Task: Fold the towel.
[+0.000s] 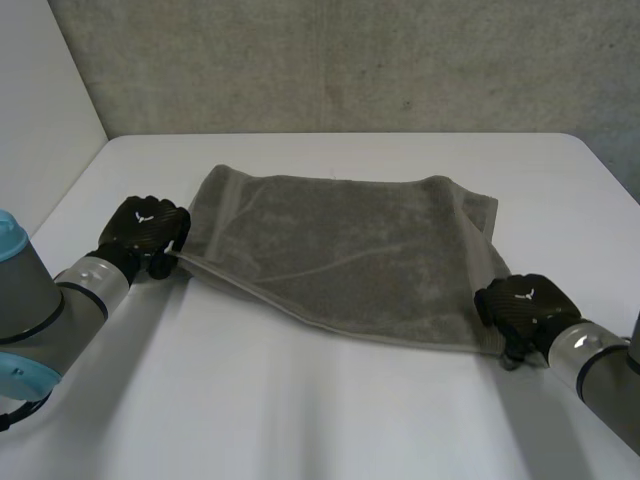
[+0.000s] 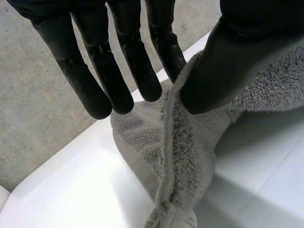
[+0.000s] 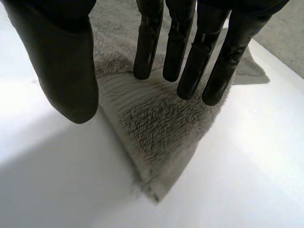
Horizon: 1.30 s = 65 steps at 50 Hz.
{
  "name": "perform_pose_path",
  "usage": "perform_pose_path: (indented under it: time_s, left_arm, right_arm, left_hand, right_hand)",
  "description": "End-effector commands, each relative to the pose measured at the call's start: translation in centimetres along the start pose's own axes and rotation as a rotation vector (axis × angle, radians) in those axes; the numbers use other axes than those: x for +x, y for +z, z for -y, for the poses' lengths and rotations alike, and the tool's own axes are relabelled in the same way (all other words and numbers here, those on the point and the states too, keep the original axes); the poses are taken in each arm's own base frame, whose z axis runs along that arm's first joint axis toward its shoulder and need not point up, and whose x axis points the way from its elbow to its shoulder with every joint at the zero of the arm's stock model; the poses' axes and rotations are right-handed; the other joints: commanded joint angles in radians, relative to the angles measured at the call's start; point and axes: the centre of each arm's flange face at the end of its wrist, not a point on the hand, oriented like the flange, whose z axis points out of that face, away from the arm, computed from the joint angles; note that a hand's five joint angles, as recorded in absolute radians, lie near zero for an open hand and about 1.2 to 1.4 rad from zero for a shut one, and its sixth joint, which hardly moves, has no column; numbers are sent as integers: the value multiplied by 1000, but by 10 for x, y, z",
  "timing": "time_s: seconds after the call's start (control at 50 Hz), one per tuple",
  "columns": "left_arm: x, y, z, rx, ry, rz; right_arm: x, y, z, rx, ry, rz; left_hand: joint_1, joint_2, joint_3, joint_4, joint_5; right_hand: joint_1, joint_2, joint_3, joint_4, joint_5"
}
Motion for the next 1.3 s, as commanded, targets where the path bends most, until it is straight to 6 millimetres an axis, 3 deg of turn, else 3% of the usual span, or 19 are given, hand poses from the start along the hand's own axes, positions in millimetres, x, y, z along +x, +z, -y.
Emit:
perform_pose_path:
  time_s: [0.02, 0.48, 0.52, 0.54, 0.56, 0.64, 0.66, 0.7, 0.78, 0.86, 0.96, 0.98, 1.0, 1.02, 1.06, 1.3]
  left_arm:
    - [1, 0, 0, 2, 0, -3]
    - [3, 0, 0, 2, 0, -6]
    - [3, 0, 0, 0, -1, -7]
    - [3, 0, 0, 0, -1, -7]
    - [3, 0, 0, 1, 1, -8]
    - [5, -2, -2, -5, 1, -16]
    - [5, -3, -2, -7, 2, -21]
    - [9, -7, 2, 10, 5, -51]
    - [10, -18, 13, 33, 19, -78]
    - [4, -35, 34, 83, 38, -55]
    - [-10, -47, 41, 96, 49, -3]
    - [-12, -48, 39, 91, 47, 5]
    - [-12, -48, 39, 91, 47, 5]
    - [-11, -48, 39, 89, 45, 3]
    - [-10, -49, 38, 87, 42, 0]
    - [-1, -34, 20, 34, 7, -36]
  right_arm:
    - [14, -3, -10, 53, -22, -34]
    - [13, 16, -23, 90, -73, -39]
    - [14, 19, -23, 97, -97, -45]
    - [14, 19, -23, 97, -97, -45]
    - [15, 19, -22, 99, -103, -50]
    - [25, 20, -18, 115, -95, -90]
    - [30, 18, -14, 131, -99, -114]
    - [46, -5, 17, 244, -137, -215]
    - [56, -25, 39, 329, -140, -266]
    - [53, -38, 45, 296, -95, -218]
    - [45, -42, 40, 225, -80, -136]
    - [39, -39, 34, 197, -88, -102]
    - [39, -39, 34, 197, -88, -102]
    - [35, -36, 28, 180, -108, -75]
    - [29, -33, 22, 165, -131, -45]
    - [7, 0, -24, 80, -109, 84]
  left_hand:
    - [41, 38, 19, 38, 31]
    - [41, 38, 19, 38, 31]
    - [41, 38, 19, 38, 31]
    - [41, 38, 19, 38, 31]
    - [41, 38, 19, 38, 31]
    - [41, 38, 19, 38, 31]
    - [41, 38, 19, 38, 31]
    - [41, 38, 19, 38, 31]
    - [41, 38, 19, 38, 31]
    - [41, 38, 19, 38, 31]
    - [41, 38, 19, 38, 31]
    - [41, 38, 19, 38, 31]
    - [41, 38, 19, 38, 31]
    - [41, 38, 19, 38, 31]
    - [41, 38, 19, 38, 31]
    - [41, 38, 19, 38, 31]
  right_hand:
    - [-37, -53, -42, -31, -4]
    - [16, 0, 11, 22, 49]
    - [311, 294, 306, 316, 344]
    - [313, 296, 308, 318, 346]
    - [661, 645, 657, 667, 695]
    - [734, 718, 730, 740, 768]
    - [734, 718, 730, 740, 768]
    - [734, 718, 730, 740, 768]
    - [734, 718, 730, 740, 768]
    - [734, 718, 730, 740, 768]
    - [734, 718, 730, 740, 768]
    - [538, 522, 533, 544, 571]
    - [536, 520, 531, 542, 569]
    - [68, 52, 63, 74, 101]
    - [-76, -93, -81, -71, -43]
    - [-95, -112, -100, -90, -62]
